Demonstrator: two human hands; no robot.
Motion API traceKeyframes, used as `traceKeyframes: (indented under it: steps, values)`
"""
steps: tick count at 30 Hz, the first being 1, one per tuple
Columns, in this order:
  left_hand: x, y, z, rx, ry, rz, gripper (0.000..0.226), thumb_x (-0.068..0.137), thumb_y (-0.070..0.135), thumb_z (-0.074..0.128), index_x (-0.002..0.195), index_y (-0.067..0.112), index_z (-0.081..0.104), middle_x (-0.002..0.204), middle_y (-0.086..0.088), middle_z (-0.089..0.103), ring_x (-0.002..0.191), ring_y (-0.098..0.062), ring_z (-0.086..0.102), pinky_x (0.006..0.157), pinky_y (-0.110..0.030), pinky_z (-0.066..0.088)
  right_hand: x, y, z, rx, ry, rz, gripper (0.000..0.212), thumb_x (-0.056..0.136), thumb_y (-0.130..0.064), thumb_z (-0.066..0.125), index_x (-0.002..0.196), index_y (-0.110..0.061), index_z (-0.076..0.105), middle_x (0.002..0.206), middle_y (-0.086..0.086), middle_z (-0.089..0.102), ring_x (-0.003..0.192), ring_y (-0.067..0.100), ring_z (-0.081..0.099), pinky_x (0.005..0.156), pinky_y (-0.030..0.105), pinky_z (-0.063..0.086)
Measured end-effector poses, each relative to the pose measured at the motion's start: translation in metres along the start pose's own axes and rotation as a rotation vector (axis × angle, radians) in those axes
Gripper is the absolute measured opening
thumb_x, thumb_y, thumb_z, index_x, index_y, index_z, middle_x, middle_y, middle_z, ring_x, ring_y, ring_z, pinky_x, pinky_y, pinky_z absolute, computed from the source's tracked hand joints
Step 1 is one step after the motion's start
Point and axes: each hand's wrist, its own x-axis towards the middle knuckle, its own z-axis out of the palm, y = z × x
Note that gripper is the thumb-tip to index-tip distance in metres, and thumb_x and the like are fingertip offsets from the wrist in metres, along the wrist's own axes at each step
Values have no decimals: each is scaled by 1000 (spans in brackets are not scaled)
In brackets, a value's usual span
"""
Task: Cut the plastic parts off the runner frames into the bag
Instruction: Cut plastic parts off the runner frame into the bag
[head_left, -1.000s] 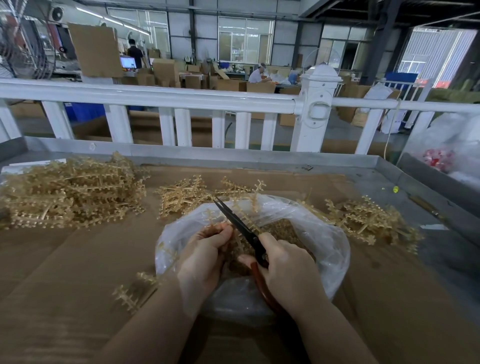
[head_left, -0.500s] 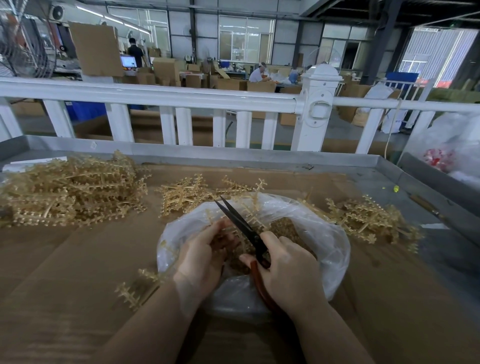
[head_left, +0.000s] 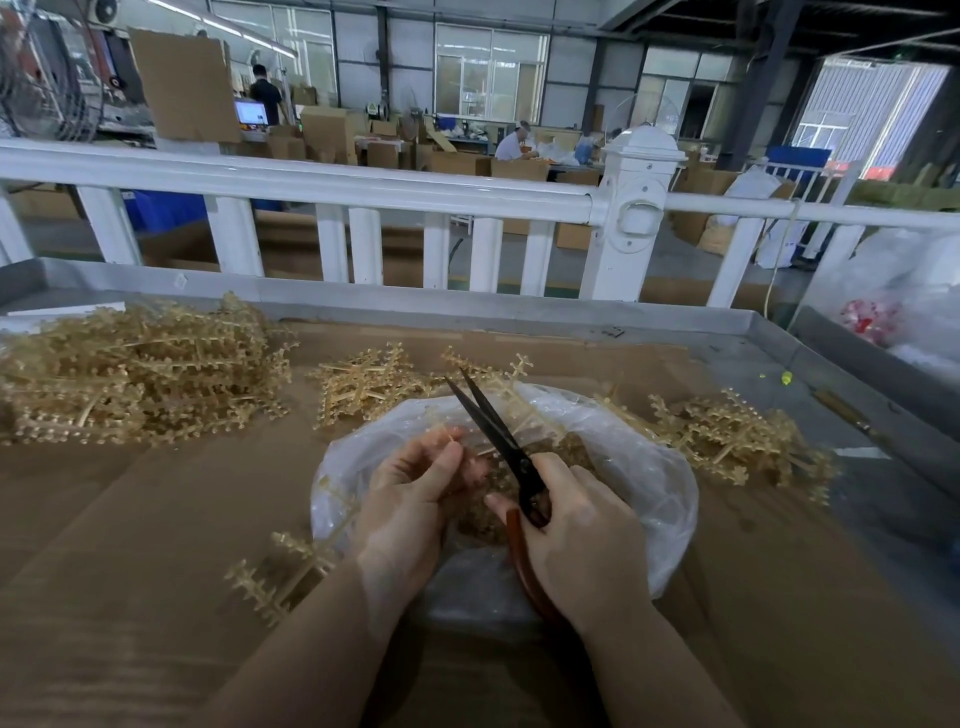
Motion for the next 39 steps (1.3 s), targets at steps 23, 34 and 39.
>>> traceKeyframes:
  steps: [23,34,39]
  values:
    - [11,8,3,-206,127,93,36,84,-18,45,95,11,63,65,4,71,64,-4,69,56,-16,54,-5,3,-1,-36,-133,-47,41,83,-57,54,107,-25,60,84,-7,59,83,15,57,70,24,46]
    - [9,9,6,-166,187,95,39,87,-18,43,102,14,61,52,8,50,47,-2,58,49,-16,51,-5,3,-2,-15,-228,-44,52,82,-63,40,117,-27,53,100,-6,57,99,17,52,80,31,48]
    - [4,9,6,-150,88,128,46,83,-25,39,105,12,55,52,11,57,51,-1,60,60,-21,57,-5,2,0,-26,-228,-33,47,83,-59,46,117,-27,53,99,-6,56,98,17,52,78,30,48]
